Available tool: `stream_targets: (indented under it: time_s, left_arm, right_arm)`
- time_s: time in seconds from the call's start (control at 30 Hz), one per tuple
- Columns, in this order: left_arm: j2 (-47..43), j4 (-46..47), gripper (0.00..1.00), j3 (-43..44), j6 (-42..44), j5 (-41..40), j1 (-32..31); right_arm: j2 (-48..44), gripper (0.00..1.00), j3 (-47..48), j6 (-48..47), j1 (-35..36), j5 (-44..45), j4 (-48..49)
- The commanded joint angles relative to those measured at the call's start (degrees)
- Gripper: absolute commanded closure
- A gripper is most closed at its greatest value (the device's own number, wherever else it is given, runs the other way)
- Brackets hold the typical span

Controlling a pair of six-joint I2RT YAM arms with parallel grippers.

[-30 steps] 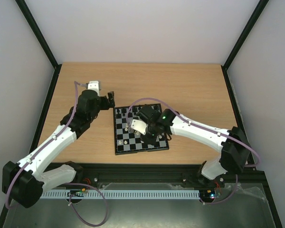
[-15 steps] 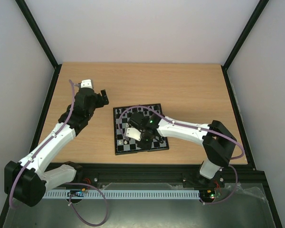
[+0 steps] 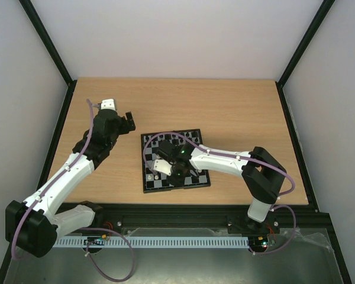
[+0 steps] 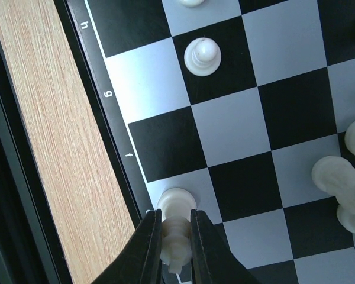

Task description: Set up the chess pieces on the board

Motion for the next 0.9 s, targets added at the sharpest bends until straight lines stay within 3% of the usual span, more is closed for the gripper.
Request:
stream_targets:
  time_s: [0.0, 0.2, 0.57, 0.87]
  left_arm:
    - [-0.9, -0.5, 0.01, 1.3, 0.7, -0.7, 0.0]
    - [-0.9, -0.5, 0.01, 1.3, 0.8, -0.2, 0.0]
    - [-1.0, -0.5, 0.01, 1.4, 1.1, 0.2, 0.0]
    - [-1.3, -0.6, 0.01, 1.5, 1.3, 0.2, 0.0]
  right_arm:
    - [1.3, 0.90, 1.4, 0.8, 0.3, -0.5, -0.5]
    - [2.0, 0.88, 1.3, 1.3, 0.3, 1.2, 0.0]
    - [0.1, 0.63, 4.6, 2.0, 0.2, 0.6, -2.8]
    - [-2.2, 0.60, 11.7, 2.7, -4.7, -3.5, -6.8]
